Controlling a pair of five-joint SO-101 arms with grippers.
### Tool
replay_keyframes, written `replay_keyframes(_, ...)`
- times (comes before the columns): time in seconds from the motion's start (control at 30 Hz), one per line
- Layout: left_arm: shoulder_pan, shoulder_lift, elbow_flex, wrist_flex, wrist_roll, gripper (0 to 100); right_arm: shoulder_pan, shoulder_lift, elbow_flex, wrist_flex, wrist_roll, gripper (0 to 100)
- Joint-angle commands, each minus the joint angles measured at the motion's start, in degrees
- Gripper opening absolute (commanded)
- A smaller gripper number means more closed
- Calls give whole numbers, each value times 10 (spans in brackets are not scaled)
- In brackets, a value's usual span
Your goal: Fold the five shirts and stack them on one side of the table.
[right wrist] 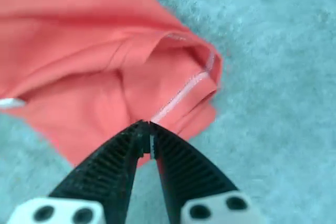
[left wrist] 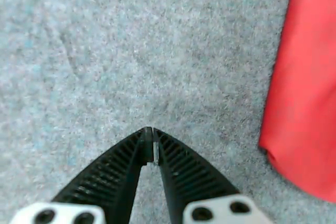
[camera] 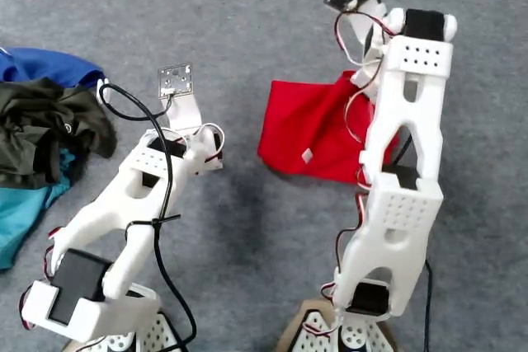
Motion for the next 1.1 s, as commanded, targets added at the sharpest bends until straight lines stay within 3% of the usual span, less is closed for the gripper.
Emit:
replay_keyframes(0.0,-1,-25,-2,-4,-3,20,-25,-61,117,9,13,5)
replay_keyframes(0.23,1,-26,4,-4,-3,20,-30,-168,364,-151,11,14)
replay_keyframes(0.4,1,-26,1,-4,-3,20,-29,-210,469,-242,10,157)
replay_keyframes(1.07,2,-26,-1,-4,-4,20,-65,-131,421,-312,-22,135)
